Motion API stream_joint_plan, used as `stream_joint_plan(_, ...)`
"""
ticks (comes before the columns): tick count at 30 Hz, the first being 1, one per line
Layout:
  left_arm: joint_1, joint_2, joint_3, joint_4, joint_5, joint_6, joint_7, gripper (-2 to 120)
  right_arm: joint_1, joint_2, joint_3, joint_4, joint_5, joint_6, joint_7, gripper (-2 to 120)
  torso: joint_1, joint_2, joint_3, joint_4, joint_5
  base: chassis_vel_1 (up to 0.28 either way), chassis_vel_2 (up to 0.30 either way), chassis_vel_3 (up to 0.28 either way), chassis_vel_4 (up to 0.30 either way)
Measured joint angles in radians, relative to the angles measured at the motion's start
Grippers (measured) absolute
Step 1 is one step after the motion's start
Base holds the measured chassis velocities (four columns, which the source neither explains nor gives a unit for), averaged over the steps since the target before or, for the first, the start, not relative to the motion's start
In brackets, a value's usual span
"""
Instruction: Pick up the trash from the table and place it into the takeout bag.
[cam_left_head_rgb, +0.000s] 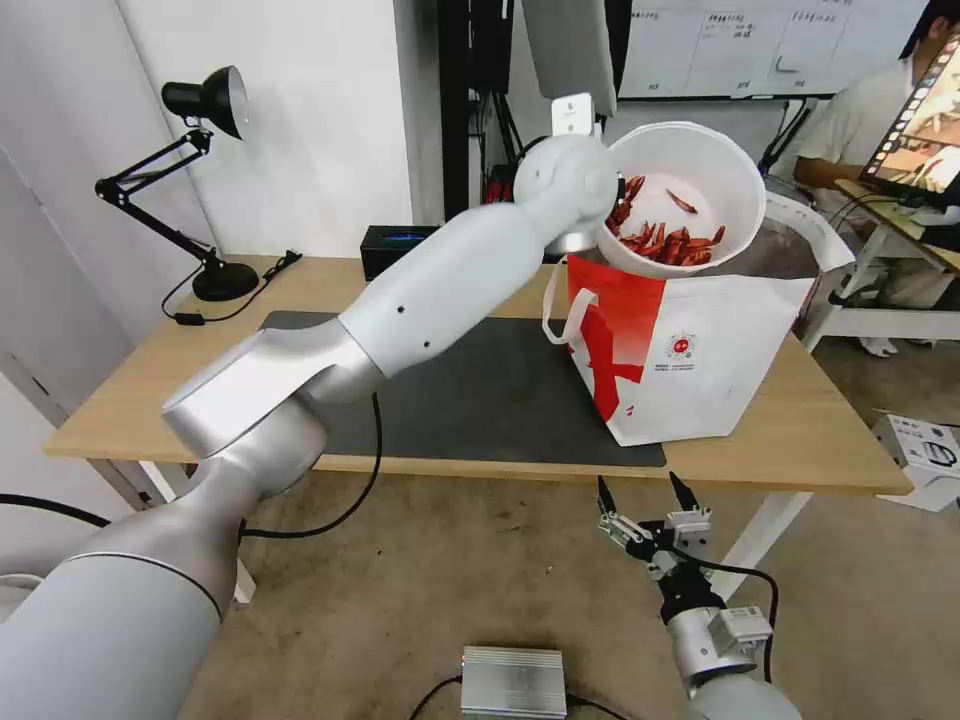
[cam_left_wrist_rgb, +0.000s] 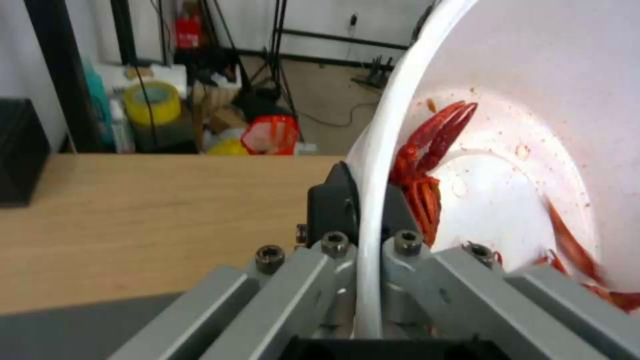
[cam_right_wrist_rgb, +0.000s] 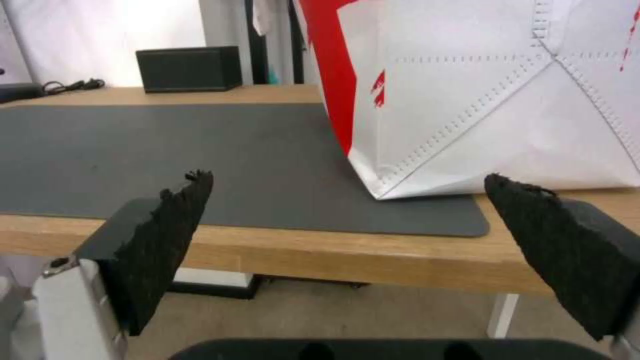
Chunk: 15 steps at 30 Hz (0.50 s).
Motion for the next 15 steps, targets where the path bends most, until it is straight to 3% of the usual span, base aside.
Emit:
stream_joint_plan(7,0.008,0.091,0.065,-0.1,-0.008,0.031,0.044,0,0.0,0.0,0.0,0.0,0.0,0.0,0.0,100,0.0,0.0,0.0,0.0003,-0.0002,0.0,0.0,0.0,0.0)
stream_joint_plan(15,-0.005,0.115,0.083,-0.137,-0.083,0.116,0.086,0,0.0,0.0,0.0,0.0,0.0,0.0,0.0,100,0.0,0.0,0.0,0.0,-0.0001,0.0,0.0,0.0,0.0)
